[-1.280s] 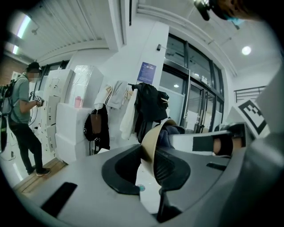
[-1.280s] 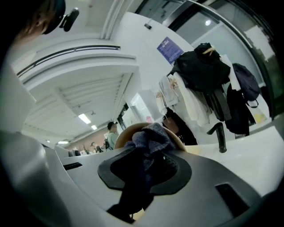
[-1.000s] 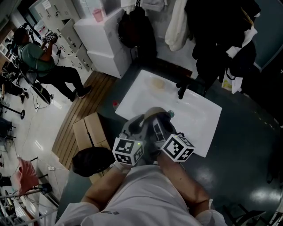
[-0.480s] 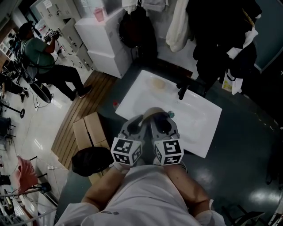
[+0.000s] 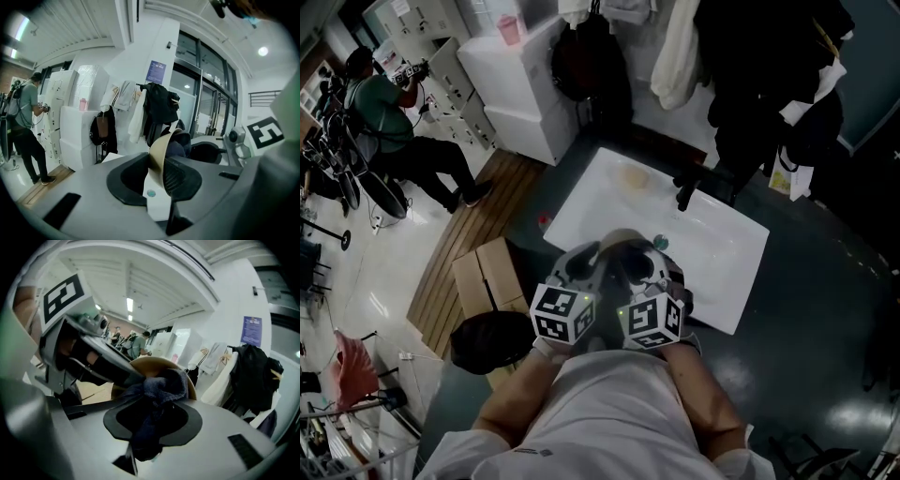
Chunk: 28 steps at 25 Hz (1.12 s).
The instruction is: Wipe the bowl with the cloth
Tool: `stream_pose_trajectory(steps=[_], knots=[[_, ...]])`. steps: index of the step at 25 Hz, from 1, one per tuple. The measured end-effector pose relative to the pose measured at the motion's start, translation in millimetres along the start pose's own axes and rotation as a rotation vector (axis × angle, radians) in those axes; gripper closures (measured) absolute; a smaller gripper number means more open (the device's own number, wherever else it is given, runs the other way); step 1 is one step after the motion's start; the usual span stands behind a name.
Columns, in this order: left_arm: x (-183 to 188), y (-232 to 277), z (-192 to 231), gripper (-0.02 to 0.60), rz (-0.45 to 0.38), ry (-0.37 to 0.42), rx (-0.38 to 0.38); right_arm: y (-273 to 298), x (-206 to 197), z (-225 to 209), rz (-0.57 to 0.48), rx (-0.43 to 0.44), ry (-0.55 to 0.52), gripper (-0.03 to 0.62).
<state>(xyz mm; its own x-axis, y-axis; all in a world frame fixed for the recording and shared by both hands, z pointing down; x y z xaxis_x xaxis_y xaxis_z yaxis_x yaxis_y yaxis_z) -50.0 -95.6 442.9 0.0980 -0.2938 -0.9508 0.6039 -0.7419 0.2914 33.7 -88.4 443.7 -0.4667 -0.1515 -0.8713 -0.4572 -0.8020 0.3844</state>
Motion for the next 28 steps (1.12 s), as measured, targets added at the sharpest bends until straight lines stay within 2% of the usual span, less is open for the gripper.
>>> stream_pose_trajectory(steps=[7, 10, 14, 17, 18, 20, 28], knots=[[4.1, 2.5, 0.5, 0.518, 0.01, 0.023, -0.03, 0.2, -4.6, 13.3, 0.146, -0.014, -0.471, 0.507], [5.3, 4.6, 2.0, 0.518, 0.028, 0.062, -0.033, 3.3, -7.6, 17.6, 0.185, -0.006, -0.641, 0.507], [4.7, 5.6, 4.4, 0.518, 0.052, 0.086, -0.047, 3.4, -8.5, 22.2, 0.214, 0.042, -0.789, 0.507], [6.4, 7.2, 4.0, 0.518, 0.064, 0.101, -0.047, 2.9, -6.7, 20.8, 0.249, 0.032, -0.882, 0.507], [6.5, 8.1, 3.3, 0.52, 0.07, 0.109, -0.045, 3.6, -7.1, 20.2, 0.262, 0.025, -0.89, 0.507], [6.0, 8.8, 3.1, 0.518, 0.077, 0.108, -0.046, 5.1, -8.7, 20.1, 0.279, 0.019, -0.837, 0.507], [3.5, 6.5, 6.1, 0.518, 0.052, 0.063, -0.038, 12.4, -6.4, 15.7, 0.239, -0.037, -0.458, 0.505]])
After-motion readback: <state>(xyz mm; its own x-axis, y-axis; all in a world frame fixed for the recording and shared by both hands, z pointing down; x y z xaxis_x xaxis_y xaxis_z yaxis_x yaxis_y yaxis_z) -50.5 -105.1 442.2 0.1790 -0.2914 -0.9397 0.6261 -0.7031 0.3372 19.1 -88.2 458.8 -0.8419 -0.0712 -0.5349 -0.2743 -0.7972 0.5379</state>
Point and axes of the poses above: the fingertips, and each gripper's own axes: y forward along the fingers, z to its left, x out of its top, the point moved 5 cm from there along -y, backward along the fingers, and after that the axes turned 9 degrees about y, right-handed, at the moved point
